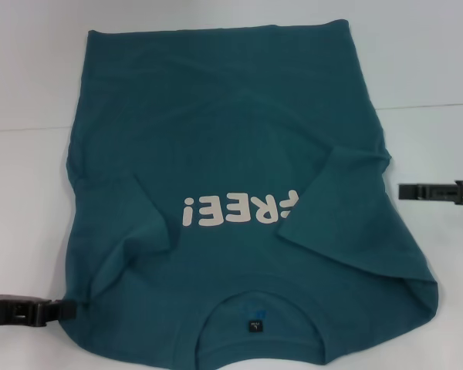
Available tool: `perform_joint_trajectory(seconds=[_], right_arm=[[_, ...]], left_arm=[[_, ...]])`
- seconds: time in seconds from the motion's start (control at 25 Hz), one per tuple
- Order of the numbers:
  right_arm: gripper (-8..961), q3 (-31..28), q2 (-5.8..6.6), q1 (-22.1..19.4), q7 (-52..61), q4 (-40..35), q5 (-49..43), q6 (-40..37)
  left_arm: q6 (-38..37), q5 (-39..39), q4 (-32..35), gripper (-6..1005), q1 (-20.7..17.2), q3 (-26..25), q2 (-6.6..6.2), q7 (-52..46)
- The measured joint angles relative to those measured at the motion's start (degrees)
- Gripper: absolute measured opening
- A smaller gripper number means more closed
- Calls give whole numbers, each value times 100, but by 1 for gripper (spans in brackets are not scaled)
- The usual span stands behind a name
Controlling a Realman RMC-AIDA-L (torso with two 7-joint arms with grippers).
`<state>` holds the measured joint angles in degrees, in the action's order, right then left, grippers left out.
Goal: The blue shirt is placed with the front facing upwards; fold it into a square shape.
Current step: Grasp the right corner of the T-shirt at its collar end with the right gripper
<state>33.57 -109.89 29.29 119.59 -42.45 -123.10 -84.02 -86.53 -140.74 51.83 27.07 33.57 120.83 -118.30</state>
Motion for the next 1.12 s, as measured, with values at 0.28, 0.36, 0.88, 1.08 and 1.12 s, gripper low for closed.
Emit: perform_joint_trajectory(seconds=[0.28, 0.36, 0.88, 1.08, 1.12], right_arm=[[856, -5, 87, -101, 706, 2, -712, -267], [854, -5, 88, -135, 795, 24, -855, -388], [837, 25, 79, -219, 1077, 65, -1158, -637], [830, 42, 30, -137, 1105, 72, -1320, -607], [829, 44, 27, -125, 1108, 71, -1340, -597]], left_arm=[[8, 11, 5, 8, 0, -5, 2, -8], [8, 12, 5, 8, 0, -5, 2, -9], [85, 12, -24, 7, 9, 16, 2, 15], [90, 12, -24, 7, 16, -6, 2, 28], [93, 12, -24, 7, 16, -10, 2, 31]])
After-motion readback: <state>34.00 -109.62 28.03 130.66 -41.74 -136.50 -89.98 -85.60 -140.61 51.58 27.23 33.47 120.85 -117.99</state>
